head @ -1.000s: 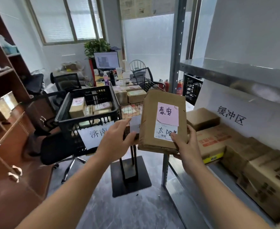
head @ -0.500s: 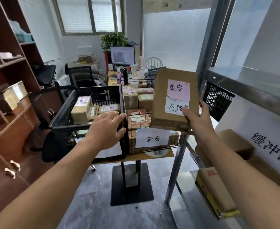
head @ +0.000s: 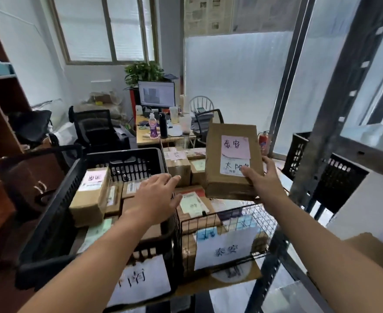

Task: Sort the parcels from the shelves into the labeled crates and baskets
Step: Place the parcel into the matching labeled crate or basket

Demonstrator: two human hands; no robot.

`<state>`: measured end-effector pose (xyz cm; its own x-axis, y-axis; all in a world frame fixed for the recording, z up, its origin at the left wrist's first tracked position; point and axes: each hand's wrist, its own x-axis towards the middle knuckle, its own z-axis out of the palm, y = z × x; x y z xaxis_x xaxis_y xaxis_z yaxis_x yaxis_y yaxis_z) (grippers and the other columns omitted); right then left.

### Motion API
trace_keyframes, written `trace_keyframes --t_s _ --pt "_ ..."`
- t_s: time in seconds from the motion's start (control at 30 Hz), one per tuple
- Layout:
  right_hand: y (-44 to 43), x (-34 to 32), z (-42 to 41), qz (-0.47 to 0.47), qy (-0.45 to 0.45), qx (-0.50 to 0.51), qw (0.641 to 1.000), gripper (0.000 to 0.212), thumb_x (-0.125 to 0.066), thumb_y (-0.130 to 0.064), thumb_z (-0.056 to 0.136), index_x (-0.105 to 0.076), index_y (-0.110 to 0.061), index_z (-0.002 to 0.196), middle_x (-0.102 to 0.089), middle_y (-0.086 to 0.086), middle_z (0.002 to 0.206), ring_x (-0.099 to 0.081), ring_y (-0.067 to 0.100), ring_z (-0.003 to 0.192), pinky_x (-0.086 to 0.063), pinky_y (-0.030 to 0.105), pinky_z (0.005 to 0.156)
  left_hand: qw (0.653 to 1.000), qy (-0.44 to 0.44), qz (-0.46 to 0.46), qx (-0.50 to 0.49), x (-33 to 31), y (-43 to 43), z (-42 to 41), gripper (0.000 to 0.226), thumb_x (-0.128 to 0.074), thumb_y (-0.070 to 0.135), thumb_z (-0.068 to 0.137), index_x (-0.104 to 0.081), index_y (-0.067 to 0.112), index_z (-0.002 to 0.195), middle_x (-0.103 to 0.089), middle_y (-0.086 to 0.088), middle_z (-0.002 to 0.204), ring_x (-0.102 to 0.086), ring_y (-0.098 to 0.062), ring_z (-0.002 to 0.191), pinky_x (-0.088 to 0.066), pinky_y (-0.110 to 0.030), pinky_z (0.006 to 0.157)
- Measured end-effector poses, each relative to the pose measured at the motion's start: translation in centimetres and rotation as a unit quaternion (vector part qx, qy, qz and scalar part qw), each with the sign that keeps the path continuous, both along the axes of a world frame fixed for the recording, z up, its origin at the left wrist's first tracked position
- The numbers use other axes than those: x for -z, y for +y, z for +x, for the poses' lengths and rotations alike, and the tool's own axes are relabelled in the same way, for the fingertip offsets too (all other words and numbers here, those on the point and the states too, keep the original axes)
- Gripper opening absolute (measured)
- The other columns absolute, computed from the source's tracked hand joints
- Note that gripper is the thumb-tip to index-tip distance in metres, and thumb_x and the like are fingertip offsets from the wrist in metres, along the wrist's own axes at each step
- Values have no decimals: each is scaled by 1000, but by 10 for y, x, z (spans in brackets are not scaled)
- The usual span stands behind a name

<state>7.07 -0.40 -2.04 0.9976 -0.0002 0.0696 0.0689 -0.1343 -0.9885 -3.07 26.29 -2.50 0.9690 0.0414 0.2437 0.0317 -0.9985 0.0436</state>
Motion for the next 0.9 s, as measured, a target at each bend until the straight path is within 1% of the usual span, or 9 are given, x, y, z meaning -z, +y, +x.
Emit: trace_keyframes --t_s 0.2,0.27,0.33,0.37,0.5,0.6,0.67,0.8,0.9 --pt "12 27 51 -66 68 21 995 73 -75 -35 89 -33 -34 149 -60 7 122 -67 28 96 -59 49 87 998 31 -38 30 17 19 61 61 -39 54 97 -27 29 152 -35 2 155 -28 -21 143 -28 -44 115" --pt "13 32 71 -101 104 12 989 72 -76 -35 89 -34 -35 148 -59 9 123 -66 29 94 -60 47 77 997 38 -55 40 20 19 78 61 -40 54 97 -28 29 152 -35 3 155 -28 -21 143 -29 -44 115" --pt "13 39 91 -120 147 -4 982 70 -74 -32 91 -33 -34 148 -57 10 124 -63 28 90 -56 38 61 995 37 -75 45 23 19 94 61 -42 53 97 -29 29 151 -35 3 155 -27 -20 143 -28 -44 115" --pt "12 43 99 -130 165 -11 978 69 -73 -31 92 -33 -33 148 -56 10 124 -62 28 89 -55 36 59 994 37 -87 46 25 19 100 60 -42 53 97 -29 29 151 -35 3 154 -27 -20 143 -28 -43 115" --pt "12 63 130 -189 236 -36 952 71 -74 -29 91 -32 -32 149 -56 14 126 -61 33 94 -56 41 66 991 58 -113 45 30 19 124 61 -43 52 97 -28 29 152 -32 3 156 -24 -20 144 -25 -43 117" --pt "15 74 150 -233 255 -57 937 75 -78 -31 88 -33 -33 148 -58 14 127 -62 36 102 -56 55 88 987 70 -140 37 31 20 139 62 -46 51 97 -29 28 152 -32 3 156 -23 -20 145 -25 -42 117" --pt "14 80 164 -254 244 -68 933 74 -78 -30 87 -35 -32 148 -62 12 125 -65 34 104 -54 58 94 986 72 -146 26 33 19 147 61 -47 50 96 -30 29 151 -34 5 155 -25 -18 143 -26 -41 116" --pt "10 86 179 -369 183 -86 907 73 -75 -24 90 -37 -22 152 -63 10 130 -64 29 111 -51 44 101 989 82 -121 3 39 18 156 61 -47 51 95 -30 31 151 -33 7 154 -23 -17 144 -19 -41 115" --pt "10 87 186 -469 115 -119 868 81 -75 -30 89 -29 -28 157 -52 16 139 -57 31 113 -47 36 96 991 86 -99 -15 44 14 160 62 -46 52 95 -28 34 151 -31 7 155 -19 -17 146 -13 -43 116"
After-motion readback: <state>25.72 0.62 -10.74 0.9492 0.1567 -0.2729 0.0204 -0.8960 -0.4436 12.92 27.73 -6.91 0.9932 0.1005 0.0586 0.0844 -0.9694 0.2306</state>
